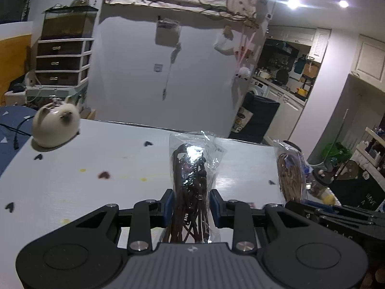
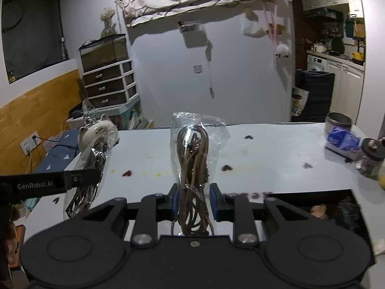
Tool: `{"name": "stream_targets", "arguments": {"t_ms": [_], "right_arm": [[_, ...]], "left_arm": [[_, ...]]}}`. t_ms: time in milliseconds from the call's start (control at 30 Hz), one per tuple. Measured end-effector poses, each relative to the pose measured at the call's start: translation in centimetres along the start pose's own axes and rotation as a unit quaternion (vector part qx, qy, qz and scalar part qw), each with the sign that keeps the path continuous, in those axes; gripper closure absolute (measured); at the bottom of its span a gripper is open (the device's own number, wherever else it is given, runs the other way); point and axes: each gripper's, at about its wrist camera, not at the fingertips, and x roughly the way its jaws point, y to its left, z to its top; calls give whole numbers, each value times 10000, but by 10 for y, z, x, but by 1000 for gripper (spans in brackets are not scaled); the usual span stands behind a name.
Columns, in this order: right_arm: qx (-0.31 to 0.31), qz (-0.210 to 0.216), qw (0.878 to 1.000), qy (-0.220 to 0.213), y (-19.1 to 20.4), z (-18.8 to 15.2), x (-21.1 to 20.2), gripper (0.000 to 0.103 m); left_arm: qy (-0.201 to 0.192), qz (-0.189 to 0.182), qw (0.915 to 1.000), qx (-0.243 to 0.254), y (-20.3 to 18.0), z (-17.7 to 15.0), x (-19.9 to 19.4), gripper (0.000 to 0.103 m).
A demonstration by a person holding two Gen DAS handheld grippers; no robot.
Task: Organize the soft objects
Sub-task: 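Lift and carry both cord bags over the black box with both grippers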
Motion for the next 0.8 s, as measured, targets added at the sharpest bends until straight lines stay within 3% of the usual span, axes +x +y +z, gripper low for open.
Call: {"name": "stream_targets", "arguments": {"t_ms": [433,800], "right_arm": [[248,-449,9987,-1,-99,-8,-42,77],[441,-835,9953,210,-172,-19,-58,77]], "left_arm": [[150,-577,9982,71,-103,-16,25,70],[891,-1211,9867,-618,-156,-37,84,70]]}}
